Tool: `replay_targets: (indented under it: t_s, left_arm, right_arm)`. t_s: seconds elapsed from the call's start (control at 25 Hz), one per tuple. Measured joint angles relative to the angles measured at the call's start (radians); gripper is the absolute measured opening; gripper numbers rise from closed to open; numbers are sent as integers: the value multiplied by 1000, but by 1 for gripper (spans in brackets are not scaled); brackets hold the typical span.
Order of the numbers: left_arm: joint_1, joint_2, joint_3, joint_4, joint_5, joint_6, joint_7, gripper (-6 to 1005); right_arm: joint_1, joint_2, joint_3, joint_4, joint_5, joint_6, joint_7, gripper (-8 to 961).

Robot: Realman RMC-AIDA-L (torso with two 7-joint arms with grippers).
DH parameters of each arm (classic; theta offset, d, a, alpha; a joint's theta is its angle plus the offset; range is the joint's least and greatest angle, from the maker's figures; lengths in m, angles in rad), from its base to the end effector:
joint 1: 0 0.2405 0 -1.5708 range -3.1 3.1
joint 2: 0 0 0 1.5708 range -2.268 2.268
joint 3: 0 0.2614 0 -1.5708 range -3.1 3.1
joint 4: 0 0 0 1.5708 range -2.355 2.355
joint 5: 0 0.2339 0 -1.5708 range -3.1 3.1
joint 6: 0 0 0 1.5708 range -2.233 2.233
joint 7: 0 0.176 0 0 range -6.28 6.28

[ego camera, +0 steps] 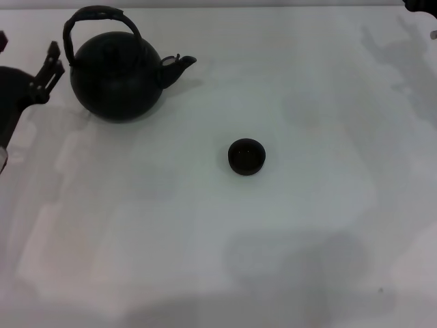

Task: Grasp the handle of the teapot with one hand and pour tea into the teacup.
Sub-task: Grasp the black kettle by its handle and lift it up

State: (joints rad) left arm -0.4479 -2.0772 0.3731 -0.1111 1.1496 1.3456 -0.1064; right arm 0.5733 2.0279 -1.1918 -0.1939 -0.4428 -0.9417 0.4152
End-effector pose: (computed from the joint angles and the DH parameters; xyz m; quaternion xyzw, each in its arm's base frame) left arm -0.3479 0.3449 -0.0396 -0.7213 -0.1867 -0.2925 0.5994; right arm 0.3247 0.4479 0.0026 -0.7457 0.2166 0.2748 0.5670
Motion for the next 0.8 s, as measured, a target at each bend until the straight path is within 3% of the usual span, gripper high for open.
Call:
replay_targets:
  t_s: [0.8]
  left_arm:
    - [-92, -5, 6, 14, 12, -189, 2, 850]
  right_arm:
    - [5, 0, -13, 1, 2, 2, -53, 847]
